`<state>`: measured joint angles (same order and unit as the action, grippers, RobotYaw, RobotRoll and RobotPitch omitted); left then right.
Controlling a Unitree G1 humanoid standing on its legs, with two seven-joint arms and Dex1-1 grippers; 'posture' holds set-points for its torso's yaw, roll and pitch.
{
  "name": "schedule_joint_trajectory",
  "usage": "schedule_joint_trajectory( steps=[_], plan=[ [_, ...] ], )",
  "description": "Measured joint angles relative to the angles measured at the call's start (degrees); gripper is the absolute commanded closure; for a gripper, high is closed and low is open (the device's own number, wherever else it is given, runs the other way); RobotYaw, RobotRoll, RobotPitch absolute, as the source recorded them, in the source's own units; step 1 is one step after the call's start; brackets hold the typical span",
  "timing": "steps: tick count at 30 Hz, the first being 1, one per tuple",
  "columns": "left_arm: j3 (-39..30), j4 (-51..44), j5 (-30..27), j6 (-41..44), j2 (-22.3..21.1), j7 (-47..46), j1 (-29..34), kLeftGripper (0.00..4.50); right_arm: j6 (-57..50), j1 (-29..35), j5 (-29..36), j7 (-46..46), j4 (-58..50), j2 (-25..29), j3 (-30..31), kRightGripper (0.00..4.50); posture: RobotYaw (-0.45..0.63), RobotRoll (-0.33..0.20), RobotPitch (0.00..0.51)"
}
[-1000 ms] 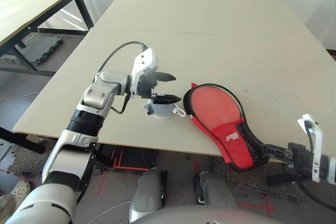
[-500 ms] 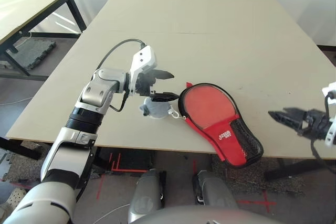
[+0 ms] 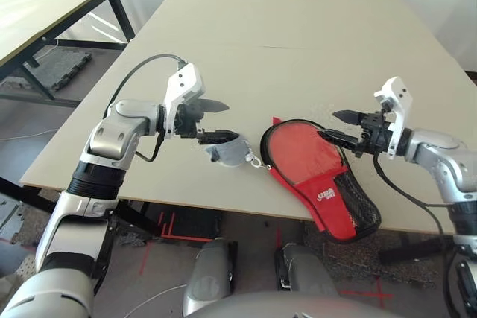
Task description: Store the ping-pong paddle in its case and zip it.
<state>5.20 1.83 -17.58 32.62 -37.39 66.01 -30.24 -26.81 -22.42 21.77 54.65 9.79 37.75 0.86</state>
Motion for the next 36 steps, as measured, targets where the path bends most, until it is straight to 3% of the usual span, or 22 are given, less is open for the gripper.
schedule_joint_trajectory(
  steps=[11,23,36],
  plan=[
    [-3.0,-7.71,-2.98,4.44,-1.45,-4.22,6.38,0.0,3.16,0.72,-3.03,6.69,3.26,0.03,3.03,0.02,0.22,0.0,0.04],
    [-2.55,-8.41,-4.67,5.0,-1.38,-5.91,6.99,0.0,6.81,2.11,-8.06,8.2,6.26,1.56,4.96,0.02,0.22,0.0,0.045],
    [2.61,-8.23,-4.65,4.99,-0.8,-4.91,5.35,0.0,6.36,0.92,-9.7,8.61,8.57,1.18,5.17,0.02,0.2,0.0,0.061]
  ],
)
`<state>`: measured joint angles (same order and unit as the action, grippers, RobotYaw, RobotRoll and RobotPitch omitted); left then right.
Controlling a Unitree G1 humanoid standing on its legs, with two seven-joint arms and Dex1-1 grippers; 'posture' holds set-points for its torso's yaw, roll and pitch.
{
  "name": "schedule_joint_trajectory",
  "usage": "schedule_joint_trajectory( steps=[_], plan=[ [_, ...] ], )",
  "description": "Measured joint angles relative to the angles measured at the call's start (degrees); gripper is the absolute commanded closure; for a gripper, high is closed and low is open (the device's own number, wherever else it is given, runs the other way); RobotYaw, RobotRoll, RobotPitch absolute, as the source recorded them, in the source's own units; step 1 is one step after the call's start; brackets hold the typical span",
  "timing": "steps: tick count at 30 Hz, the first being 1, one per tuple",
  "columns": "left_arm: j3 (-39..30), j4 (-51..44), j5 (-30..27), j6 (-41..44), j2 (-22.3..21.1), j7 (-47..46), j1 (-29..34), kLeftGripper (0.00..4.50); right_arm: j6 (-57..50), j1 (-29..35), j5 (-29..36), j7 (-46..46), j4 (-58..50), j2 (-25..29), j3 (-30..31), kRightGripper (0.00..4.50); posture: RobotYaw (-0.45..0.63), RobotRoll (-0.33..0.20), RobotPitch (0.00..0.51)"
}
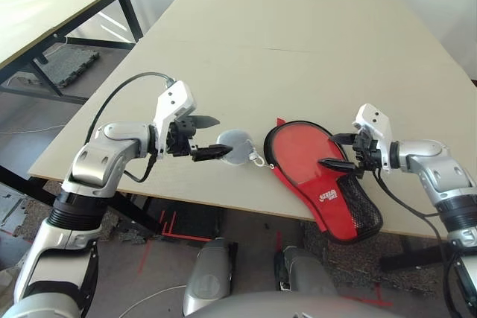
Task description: Store the ping-pong paddle in its case and zip it.
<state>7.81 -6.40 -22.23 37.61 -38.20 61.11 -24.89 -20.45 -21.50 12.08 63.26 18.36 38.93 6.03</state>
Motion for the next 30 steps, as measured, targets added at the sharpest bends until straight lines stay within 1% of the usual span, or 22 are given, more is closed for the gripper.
schedule_joint_trajectory(
  steps=[3,5,11,14,16,18,23,24,25,30],
  plan=[
    [1.09,0.52,0.53,-0.09,0.45,-0.02,-1.25,0.0,-0.14,0.12,0.0,0.0,-0.13,0.0,-0.04,0.02,0.2,0.0,0.064],
    [2.44,0.63,1.9,-0.79,0.43,-0.02,-1.91,0.0,-0.23,0.3,0.01,-0.04,-0.42,0.0,-0.06,0.02,0.19,0.0,0.067],
    [8.71,6.46,10.54,-5.52,-0.21,-1.12,-4.17,0.0,-1.34,1.26,0.03,-0.62,-2.52,-0.11,-0.2,0.02,0.18,0.0,0.078],
    [11.34,9.11,14.01,-7.66,0.08,-1.25,-5.37,0.61,-2.17,2.0,0.06,-0.93,-3.73,-0.35,-0.41,0.0,0.17,0.0,0.09],
    [12.66,10.66,16.19,-9.27,0.31,-1.27,-6.27,1.34,-2.84,2.48,0.09,-1.12,-5.02,-0.41,-0.46,0.0,0.17,0.0,0.098],
    [13.53,13.43,18.24,-10.94,1.5,-1.61,-7.46,2.1,-3.56,3.02,0.23,-1.27,-6.31,-0.47,-0.52,0.0,0.16,0.0,0.104],
    [13.52,18.59,20.13,-14.78,4.51,-2.14,-10.97,3.98,-4.99,4.56,0.73,-1.76,-9.11,-0.46,-0.83,0.0,0.13,0.0,0.114],
    [13.51,19.64,20.44,-15.53,4.96,-2.45,-11.74,4.23,-5.13,4.79,0.91,-1.8,-9.54,-0.45,-1.05,0.0,0.13,0.0,0.117],
    [13.46,21.62,20.78,-16.59,5.95,-2.81,-13.18,4.44,-5.22,5.34,1.12,-1.93,-10.04,-0.44,-1.31,0.0,0.13,0.0,0.117],
    [13.34,31.14,22.74,-22.04,9.72,-4.08,-20.31,4.47,-5.38,7.46,1.32,-2.76,-12.59,-0.42,-2.06,0.0,0.1,0.0,0.124]
  ],
)
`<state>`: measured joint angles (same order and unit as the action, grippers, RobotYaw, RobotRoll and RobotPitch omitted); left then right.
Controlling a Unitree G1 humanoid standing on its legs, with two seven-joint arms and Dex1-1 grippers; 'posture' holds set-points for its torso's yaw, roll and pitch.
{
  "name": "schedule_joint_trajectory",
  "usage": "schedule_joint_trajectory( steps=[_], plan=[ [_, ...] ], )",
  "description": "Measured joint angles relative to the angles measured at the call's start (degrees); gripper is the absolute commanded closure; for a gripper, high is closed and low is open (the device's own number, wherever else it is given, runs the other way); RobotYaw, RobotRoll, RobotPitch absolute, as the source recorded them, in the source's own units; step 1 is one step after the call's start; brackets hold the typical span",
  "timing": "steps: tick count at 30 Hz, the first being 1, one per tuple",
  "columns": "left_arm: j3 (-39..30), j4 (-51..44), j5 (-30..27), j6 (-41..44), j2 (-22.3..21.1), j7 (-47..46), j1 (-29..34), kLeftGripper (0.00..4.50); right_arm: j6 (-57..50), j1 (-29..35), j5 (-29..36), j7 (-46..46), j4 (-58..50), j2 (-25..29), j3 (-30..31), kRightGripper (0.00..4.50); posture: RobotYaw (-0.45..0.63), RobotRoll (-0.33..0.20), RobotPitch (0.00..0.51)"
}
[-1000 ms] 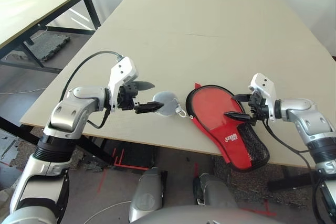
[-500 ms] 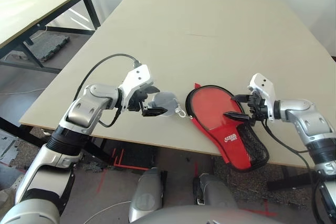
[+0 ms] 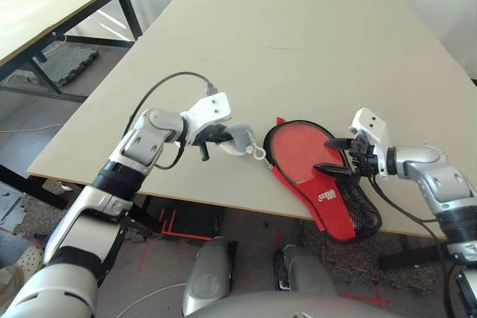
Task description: Store the ping-pong paddle in its case and zip it.
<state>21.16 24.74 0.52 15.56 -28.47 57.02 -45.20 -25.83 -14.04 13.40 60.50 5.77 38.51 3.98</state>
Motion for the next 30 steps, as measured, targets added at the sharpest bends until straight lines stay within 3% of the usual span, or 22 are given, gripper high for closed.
schedule_joint_trajectory(
  steps=[7,18,30],
  plan=[
    [0.16,17.85,4.78,-10.65,4.03,-1.87,-9.92,4.47,-0.39,2.02,0.77,-1.32,-2.86,-0.23,-0.27,0.0,0.07,0.0,0.131],
    [0.09,39.82,11.23,-21.91,10.13,-10.87,-18.93,4.47,-0.96,4.07,1.73,-4.01,-5.86,-0.5,-0.84,0.0,0.02,0.0,0.128],
    [-0.08,48.75,17.32,-28.37,17.77,-27.64,-26.58,4.47,-2.0,6.77,3.6,-7.04,-9.52,-0.93,-1.99,0.0,-0.03,0.0,0.133]
  ],
)
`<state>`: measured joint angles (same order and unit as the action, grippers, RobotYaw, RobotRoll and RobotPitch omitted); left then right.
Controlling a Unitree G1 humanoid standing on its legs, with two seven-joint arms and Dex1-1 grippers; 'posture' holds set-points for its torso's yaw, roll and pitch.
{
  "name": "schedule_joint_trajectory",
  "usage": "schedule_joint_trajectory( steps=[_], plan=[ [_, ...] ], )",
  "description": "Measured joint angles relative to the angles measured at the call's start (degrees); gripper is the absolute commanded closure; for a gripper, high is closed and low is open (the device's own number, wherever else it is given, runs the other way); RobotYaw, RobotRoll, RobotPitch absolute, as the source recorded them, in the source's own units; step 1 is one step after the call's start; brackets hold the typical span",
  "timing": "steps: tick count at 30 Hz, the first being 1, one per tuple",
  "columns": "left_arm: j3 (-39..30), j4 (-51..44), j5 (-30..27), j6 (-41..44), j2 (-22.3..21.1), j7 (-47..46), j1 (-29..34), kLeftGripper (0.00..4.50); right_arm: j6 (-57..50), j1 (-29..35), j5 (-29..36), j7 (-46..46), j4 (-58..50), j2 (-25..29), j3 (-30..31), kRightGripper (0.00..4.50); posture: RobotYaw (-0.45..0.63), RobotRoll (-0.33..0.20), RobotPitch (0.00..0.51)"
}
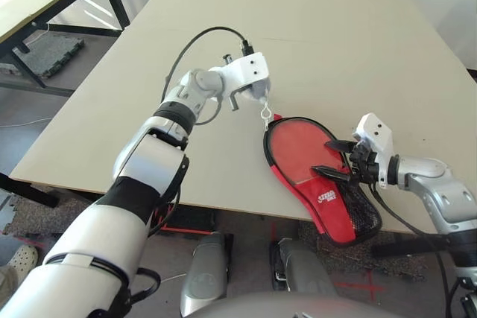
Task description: Store the ping-pong paddle in its case and zip it.
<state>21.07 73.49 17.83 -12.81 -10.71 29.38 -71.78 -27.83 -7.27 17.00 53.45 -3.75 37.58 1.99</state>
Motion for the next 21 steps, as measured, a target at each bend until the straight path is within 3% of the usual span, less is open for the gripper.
schedule_joint_trajectory(
  steps=[4,10,17,21],
  plan=[
    [-0.7,1.4,0.38,-3.04,2.2,-2.03,-1.6,4.47,-0.43,0.62,0.64,-0.85,-0.94,-0.03,-0.28,0.0,-0.04,0.0,0.132],
    [-2.79,0.93,-1.09,-9.21,6.57,8.99,-1.85,4.47,-0.55,0.95,1.14,-1.3,-1.44,-0.03,-0.25,0.0,-0.03,0.0,0.129],
    [-3.12,0.92,-0.94,-9.56,7.81,10.1,-1.24,4.47,-0.91,0.45,1.34,-1.17,-1.05,-0.03,-0.12,0.0,-0.02,0.0,0.122],
    [-3.03,0.9,-0.73,-9.57,8.6,10.08,-0.05,3.03,-1.05,-0.39,1.32,-1.0,-0.28,-0.06,0.15,0.0,-0.01,0.0,0.116]
  ],
)
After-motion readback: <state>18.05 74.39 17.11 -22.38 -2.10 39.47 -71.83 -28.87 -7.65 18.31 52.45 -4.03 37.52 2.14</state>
